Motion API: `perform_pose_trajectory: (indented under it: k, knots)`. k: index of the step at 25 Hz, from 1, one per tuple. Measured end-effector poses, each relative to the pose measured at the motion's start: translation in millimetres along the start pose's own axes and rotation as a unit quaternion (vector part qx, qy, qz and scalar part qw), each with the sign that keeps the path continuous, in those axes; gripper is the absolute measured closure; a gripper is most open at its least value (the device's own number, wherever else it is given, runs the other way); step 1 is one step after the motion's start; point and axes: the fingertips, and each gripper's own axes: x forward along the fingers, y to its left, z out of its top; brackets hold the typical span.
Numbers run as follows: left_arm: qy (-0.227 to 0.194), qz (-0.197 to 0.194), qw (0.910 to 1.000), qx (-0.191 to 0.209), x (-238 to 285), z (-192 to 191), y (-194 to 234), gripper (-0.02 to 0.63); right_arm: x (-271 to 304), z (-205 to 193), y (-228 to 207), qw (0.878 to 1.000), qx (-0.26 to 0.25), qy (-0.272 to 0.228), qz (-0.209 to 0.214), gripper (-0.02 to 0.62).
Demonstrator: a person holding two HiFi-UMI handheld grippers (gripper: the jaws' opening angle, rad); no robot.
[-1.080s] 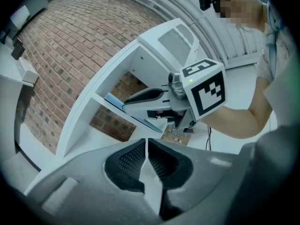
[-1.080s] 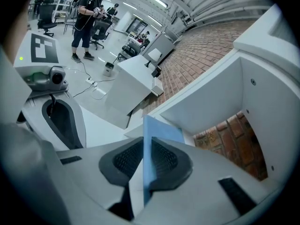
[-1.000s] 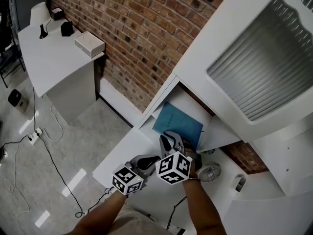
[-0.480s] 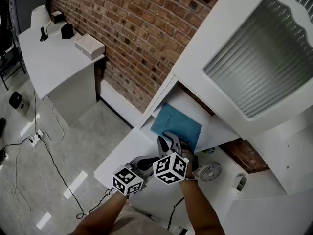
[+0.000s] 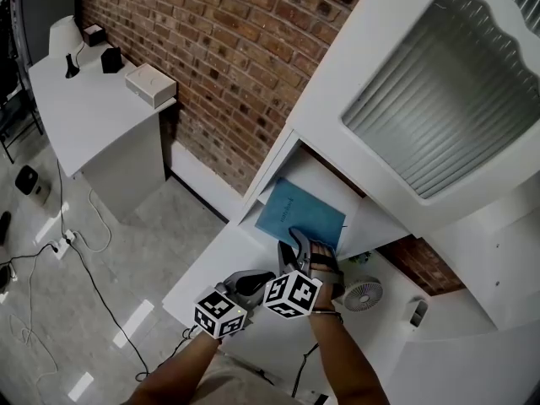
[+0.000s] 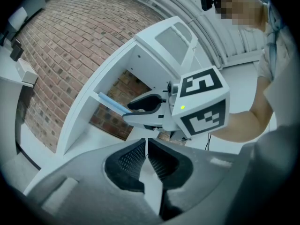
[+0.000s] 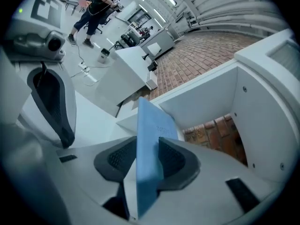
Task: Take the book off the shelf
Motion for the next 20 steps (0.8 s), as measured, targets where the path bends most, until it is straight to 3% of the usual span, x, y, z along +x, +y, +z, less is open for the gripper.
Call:
perform_pose_trajectory:
  k: [12,20]
  knots:
    - [0.004,0.0,1.0,-0.001,-2,-1,1,0.595,10,-13,-2,0.999,-0.023,0.016,-0.03,0.443]
    - [0.003,-0.001,1.0,0.001,-5,0,-1,0.595,7,-13,-15,0.998,-0.029,0.015,-0.06,0.505]
